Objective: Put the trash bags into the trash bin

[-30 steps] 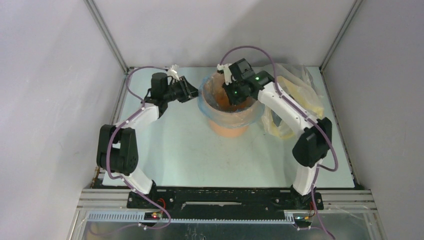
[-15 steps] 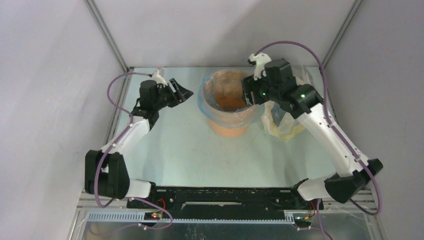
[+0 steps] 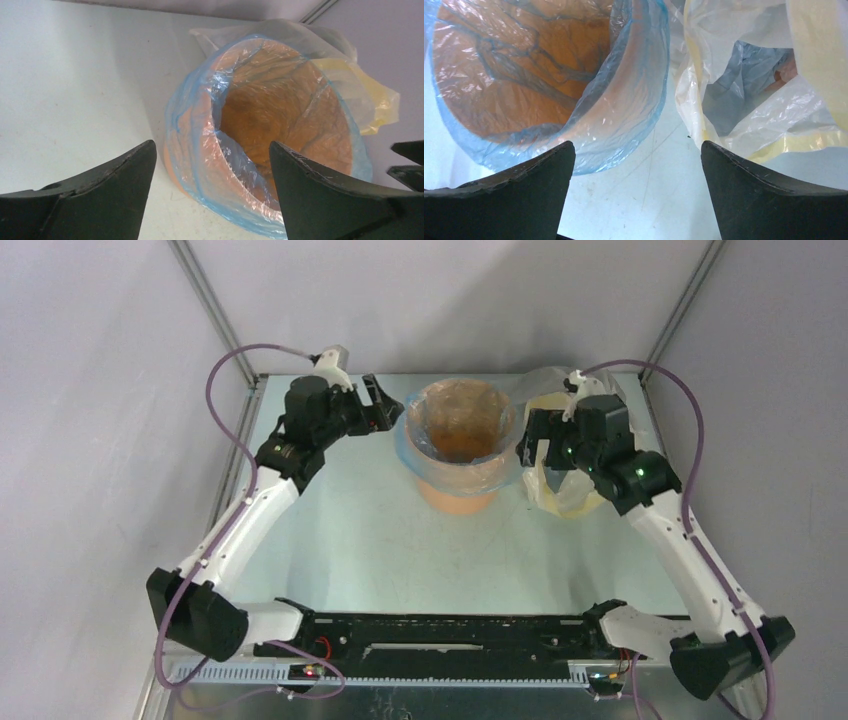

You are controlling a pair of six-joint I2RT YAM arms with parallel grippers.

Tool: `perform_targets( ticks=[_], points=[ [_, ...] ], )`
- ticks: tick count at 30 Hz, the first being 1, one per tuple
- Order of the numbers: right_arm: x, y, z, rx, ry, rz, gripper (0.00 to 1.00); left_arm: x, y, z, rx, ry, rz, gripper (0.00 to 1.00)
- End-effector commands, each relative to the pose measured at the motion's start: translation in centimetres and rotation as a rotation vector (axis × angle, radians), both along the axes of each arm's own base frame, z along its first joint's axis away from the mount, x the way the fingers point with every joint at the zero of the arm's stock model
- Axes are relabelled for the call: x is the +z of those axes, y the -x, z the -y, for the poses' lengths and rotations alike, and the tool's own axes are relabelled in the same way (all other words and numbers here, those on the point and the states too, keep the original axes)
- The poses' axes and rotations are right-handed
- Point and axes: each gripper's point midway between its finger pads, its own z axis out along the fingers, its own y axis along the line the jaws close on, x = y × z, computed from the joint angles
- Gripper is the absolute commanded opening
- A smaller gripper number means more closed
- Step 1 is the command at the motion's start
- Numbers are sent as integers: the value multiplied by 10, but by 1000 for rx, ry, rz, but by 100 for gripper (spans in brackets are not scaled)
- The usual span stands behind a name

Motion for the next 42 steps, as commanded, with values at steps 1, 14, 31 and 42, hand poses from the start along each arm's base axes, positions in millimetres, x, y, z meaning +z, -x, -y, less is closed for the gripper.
perform_targets(
  ticks=[1, 14, 31, 42],
  points=[
    [36, 5, 9, -60, -75, 151, 100, -24, -8, -7, 47, -161, -106, 88],
    [27, 21, 31, -110, -12, 187, 100, -37, -23, 25, -8, -241, -193, 82],
    [15, 17, 40, -160, -6, 240, 100, -61, -39, 29, 15, -325, -279, 21],
    [-11, 8, 45, -227, -14, 223, 100, -28, -44, 11, 97, -361, -219, 12]
  ],
)
